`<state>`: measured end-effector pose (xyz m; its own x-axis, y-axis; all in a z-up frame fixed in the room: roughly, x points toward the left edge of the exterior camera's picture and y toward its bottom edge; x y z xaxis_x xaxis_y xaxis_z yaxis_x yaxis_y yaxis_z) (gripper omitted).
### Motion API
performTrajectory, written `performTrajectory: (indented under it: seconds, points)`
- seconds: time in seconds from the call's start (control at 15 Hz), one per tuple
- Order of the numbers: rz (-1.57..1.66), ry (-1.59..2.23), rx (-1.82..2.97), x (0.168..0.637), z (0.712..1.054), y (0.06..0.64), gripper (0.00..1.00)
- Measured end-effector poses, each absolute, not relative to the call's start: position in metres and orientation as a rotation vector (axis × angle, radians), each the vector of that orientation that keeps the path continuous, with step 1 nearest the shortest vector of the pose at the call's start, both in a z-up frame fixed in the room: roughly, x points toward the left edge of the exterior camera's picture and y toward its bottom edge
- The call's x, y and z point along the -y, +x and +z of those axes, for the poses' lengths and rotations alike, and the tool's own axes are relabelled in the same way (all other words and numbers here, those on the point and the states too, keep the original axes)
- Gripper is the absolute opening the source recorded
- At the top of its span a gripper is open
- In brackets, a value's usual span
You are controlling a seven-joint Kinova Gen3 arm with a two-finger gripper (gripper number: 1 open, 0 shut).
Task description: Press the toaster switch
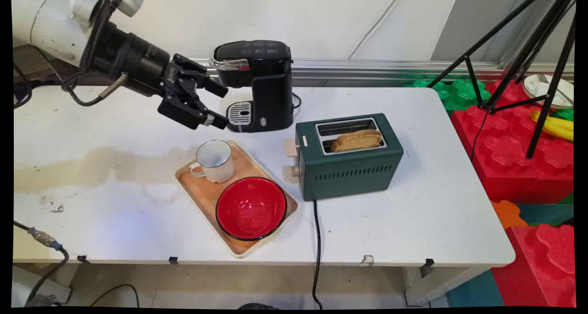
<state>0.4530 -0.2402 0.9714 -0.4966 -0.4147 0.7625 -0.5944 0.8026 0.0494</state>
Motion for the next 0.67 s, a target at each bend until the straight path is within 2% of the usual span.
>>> performTrajectory:
  seconds: [0.67]
  points:
    - [0.306,0.751,2.19,0.264,0.962,0.418,1.0]
